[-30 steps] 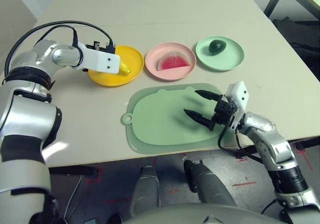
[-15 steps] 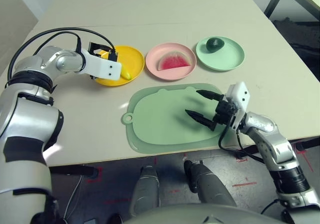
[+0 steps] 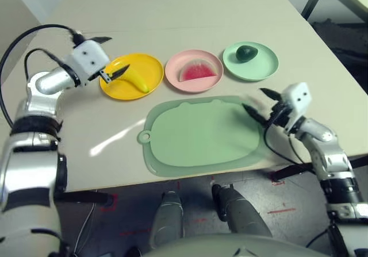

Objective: Place the fruits into color-matched plates.

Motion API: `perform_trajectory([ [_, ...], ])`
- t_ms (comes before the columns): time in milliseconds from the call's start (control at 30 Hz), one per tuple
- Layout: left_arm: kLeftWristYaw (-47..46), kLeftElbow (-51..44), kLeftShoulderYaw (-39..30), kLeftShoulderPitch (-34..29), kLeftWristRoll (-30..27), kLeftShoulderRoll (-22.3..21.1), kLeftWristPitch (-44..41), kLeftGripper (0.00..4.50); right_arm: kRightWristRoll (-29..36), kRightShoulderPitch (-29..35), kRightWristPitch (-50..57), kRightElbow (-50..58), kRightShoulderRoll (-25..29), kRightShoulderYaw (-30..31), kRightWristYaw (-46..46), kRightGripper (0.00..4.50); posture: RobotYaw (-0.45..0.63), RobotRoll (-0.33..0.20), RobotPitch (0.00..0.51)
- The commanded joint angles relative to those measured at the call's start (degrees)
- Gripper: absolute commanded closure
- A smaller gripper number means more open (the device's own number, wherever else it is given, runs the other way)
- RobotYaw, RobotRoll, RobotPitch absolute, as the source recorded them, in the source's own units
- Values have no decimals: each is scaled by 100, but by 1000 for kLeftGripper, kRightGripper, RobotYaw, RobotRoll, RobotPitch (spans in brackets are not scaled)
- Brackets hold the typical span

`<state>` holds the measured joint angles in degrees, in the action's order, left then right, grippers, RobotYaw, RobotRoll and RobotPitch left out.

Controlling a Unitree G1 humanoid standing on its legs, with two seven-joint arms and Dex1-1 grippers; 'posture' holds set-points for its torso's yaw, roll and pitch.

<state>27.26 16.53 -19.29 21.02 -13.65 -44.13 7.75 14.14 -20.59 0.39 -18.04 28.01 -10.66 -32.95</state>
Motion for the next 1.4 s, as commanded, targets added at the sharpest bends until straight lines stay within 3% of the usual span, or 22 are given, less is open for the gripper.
perform_trajectory([
  [33,-617,-1375,-722,-1165,-497,388,-1272,32,60,-134,-270,-517,113,-302,62,0,-6,0,257],
  [133,-774,-2234,-770,-2085,-448,732,-1659,32,93,-299,-446,-874,246,-461,-32,0,-7,0,261],
  [267,-986,-2849,-650,-2833,-292,1179,-1893,32,213,-395,-663,-1304,364,-686,-139,0,5,0,259],
  [567,-894,-2260,-623,-3175,52,1405,-1540,32,336,-346,-1118,-1780,415,-886,-374,0,7,0,245],
  [767,-839,-1787,-813,-3087,-59,1451,-1327,32,450,-189,-1290,-1898,492,-1075,-486,0,2,0,238],
  [900,-781,-1248,-1098,-2602,-502,1458,-1297,32,485,-170,-1291,-1891,532,-1148,-518,0,0,0,237],
  [1067,-582,-817,-1159,-2237,-656,1355,-1211,32,514,-76,-1296,-1738,480,-1151,-563,0,-10,0,231],
  [1400,-138,-74,-1230,-1812,-735,980,-782,32,662,686,-942,-307,113,-1095,-230,0,-29,0,222],
])
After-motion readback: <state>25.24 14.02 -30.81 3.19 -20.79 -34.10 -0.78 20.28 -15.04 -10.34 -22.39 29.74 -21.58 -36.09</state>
